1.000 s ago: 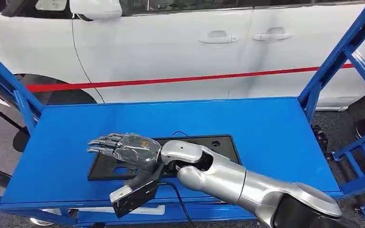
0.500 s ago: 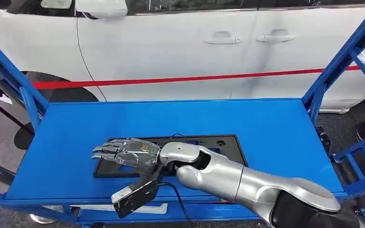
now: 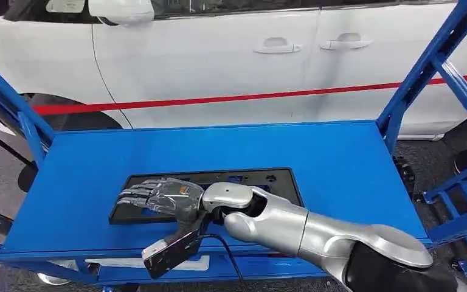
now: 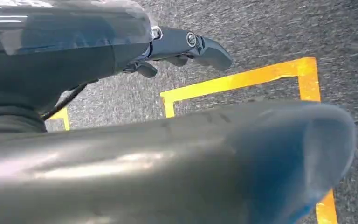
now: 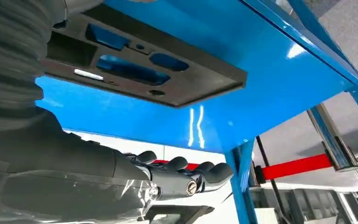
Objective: Take the parts from the cabinet and place them on the table.
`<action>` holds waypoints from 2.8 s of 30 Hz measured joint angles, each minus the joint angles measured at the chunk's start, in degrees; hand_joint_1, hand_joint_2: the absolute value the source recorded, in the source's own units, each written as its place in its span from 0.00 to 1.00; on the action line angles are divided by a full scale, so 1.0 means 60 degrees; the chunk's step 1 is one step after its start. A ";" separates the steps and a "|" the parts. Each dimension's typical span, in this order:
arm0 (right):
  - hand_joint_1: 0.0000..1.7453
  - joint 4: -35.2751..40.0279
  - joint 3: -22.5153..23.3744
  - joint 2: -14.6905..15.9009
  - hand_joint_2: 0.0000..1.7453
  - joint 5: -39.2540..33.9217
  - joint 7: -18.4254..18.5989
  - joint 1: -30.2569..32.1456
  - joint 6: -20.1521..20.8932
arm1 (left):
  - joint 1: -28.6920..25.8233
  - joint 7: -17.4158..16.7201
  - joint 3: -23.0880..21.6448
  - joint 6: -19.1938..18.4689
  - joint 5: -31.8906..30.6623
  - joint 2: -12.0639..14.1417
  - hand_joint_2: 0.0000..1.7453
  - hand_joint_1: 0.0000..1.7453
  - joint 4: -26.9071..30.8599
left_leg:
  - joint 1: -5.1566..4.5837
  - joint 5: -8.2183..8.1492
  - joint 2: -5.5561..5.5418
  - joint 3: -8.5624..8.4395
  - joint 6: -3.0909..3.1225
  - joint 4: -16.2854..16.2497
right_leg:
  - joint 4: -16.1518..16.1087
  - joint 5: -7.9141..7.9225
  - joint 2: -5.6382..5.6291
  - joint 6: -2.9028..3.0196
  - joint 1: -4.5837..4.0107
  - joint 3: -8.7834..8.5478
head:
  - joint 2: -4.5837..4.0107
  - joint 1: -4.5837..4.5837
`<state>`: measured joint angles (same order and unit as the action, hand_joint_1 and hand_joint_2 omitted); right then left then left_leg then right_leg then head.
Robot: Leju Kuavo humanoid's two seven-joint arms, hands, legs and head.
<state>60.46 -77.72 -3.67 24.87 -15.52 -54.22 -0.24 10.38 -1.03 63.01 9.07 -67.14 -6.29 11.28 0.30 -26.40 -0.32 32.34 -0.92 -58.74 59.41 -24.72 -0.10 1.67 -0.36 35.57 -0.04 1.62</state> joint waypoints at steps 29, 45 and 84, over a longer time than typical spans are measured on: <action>0.00 -0.0651 -0.0365 -0.0079 1.00 -0.0266 0.0051 -0.0062 -0.0463 | -0.0054 0.0211 -0.0051 0.0040 0.0106 -0.0138 0.00 0.00 -0.0007 | 0.0066 0.0191 0.0047 0.0619 -0.0078 -0.0917 | -0.0104 -0.0266 0.0018 0.0064 0.0062 -0.0370 | 0.0000 -0.0015; 0.00 -0.2088 -0.0368 -0.0273 1.00 -0.0346 -0.0080 0.0090 -0.0477 | -0.0151 0.0332 -0.0033 0.0087 0.0233 -0.0208 0.00 0.00 -0.0007 | 0.0051 0.0275 0.0023 0.0147 0.0238 0.0176 | 0.0433 -0.0086 0.0018 -0.0401 0.0208 -0.0003 | 0.0000 -0.0055; 0.00 -0.4360 0.0131 -0.0841 1.00 -0.0623 -0.0576 0.0129 -0.1483 | -0.0439 0.0422 -0.0015 -0.0008 0.0135 -0.0302 0.00 0.00 -0.0007 | 0.0059 -0.0592 0.0004 0.0800 -0.0134 -0.1144 | -0.0182 -0.0024 -0.0005 0.0018 0.0139 -0.0113 | 0.0000 -0.0033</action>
<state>34.29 -76.94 -8.72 21.14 -18.97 -53.44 -9.14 7.74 1.51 62.93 9.03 -66.34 -8.11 11.23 0.66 -29.95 -0.30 37.14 -1.72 -65.61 58.32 -24.87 -0.13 1.78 0.47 34.89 -0.04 1.42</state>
